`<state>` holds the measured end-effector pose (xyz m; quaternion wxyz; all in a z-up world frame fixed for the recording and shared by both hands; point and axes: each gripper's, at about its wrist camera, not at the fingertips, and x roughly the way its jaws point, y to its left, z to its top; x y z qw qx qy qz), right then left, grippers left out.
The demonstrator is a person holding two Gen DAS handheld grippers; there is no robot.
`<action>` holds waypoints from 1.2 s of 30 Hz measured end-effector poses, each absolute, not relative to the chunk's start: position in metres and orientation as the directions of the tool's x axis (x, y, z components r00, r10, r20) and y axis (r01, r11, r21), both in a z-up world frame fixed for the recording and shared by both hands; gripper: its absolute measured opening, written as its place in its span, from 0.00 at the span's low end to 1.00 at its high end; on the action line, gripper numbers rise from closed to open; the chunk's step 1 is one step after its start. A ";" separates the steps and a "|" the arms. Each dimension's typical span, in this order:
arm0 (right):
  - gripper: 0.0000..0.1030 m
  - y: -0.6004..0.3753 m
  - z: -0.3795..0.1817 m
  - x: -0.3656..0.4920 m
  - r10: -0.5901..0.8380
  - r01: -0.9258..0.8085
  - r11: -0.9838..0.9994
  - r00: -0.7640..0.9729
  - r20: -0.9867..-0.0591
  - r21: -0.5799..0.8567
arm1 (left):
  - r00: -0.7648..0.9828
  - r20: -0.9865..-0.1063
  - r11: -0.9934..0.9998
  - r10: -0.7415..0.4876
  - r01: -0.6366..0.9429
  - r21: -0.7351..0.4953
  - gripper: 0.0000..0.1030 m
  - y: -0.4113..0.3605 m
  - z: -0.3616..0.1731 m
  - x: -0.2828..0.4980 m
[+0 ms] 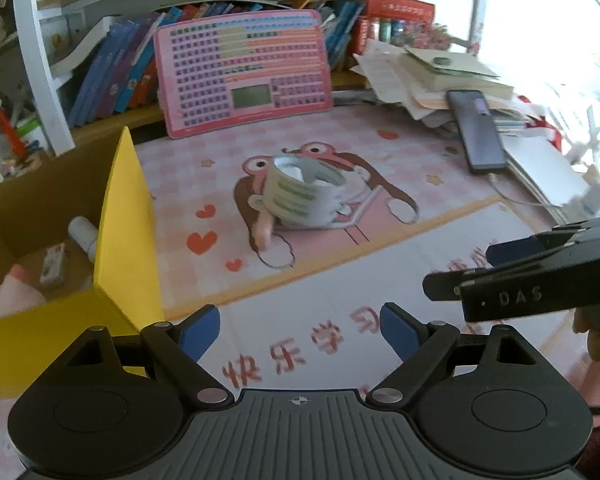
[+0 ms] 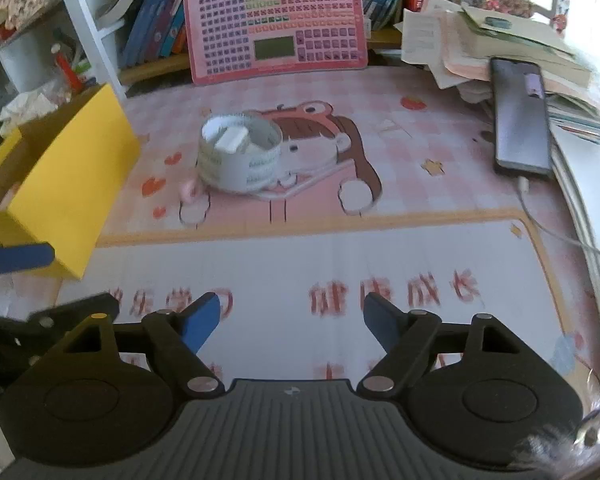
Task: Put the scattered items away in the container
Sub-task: 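Lower right gripper over the tape roll and close on its rim, then lift the tape roll with right gripper while left gripper grasps the small pink item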
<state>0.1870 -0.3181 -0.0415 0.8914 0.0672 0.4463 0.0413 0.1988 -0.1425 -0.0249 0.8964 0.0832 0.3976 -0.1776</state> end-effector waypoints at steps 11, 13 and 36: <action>0.80 -0.321 -0.045 0.255 0.241 -0.115 0.970 0.592 -0.769 0.216 | 0.615 -0.767 0.938 -0.182 0.343 0.053 0.80 -0.166 -0.038 0.236; 0.81 -0.320 -0.048 0.268 0.264 -0.128 0.964 0.584 -0.767 0.235 | 0.612 -0.773 0.943 -0.167 0.329 0.057 0.79 -0.169 -0.042 0.244; 0.82 -0.300 -0.077 0.379 0.396 -0.230 0.918 0.476 -0.785 0.324 | 0.613 -0.788 0.948 -0.058 0.282 0.149 0.51 -0.191 -0.078 0.316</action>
